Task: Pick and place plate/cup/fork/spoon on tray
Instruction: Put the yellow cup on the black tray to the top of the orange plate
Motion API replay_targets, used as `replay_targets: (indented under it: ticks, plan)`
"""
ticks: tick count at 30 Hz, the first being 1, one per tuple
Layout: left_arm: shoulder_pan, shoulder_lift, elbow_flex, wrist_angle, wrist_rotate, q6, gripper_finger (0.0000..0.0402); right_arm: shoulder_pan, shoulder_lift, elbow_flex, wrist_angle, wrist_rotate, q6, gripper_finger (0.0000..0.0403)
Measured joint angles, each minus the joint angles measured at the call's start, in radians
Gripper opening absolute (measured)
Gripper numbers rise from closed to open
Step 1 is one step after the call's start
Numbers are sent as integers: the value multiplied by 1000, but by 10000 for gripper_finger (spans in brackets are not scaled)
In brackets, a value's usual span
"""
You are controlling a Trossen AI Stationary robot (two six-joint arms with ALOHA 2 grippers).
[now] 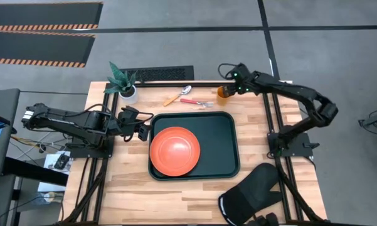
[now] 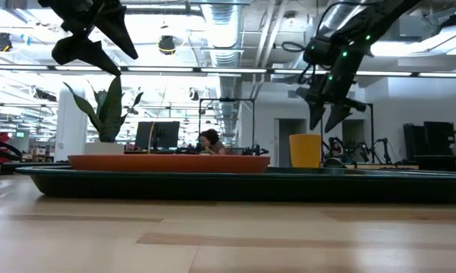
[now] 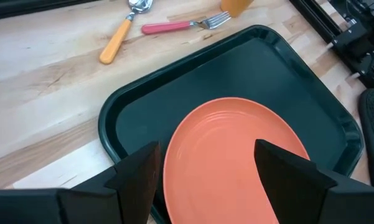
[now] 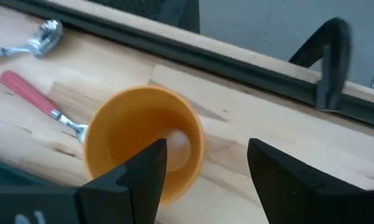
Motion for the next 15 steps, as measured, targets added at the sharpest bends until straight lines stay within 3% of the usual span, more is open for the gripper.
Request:
replay_targets:
  ticks: [6, 9, 12, 15]
  plan:
    - [0, 0, 0, 0, 0, 0, 247, 11, 77, 0, 0, 3, 6, 244]
    - [0, 0, 0, 0, 0, -1, 247, 8, 100, 0, -6, 2, 8, 217]
    - [0, 0, 0, -1, 0, -12, 247, 9, 112, 0, -8, -8, 15, 156]
    - [0, 0, 0, -2, 0, -15, 247, 14, 112, 1, -11, -9, 32, 61]
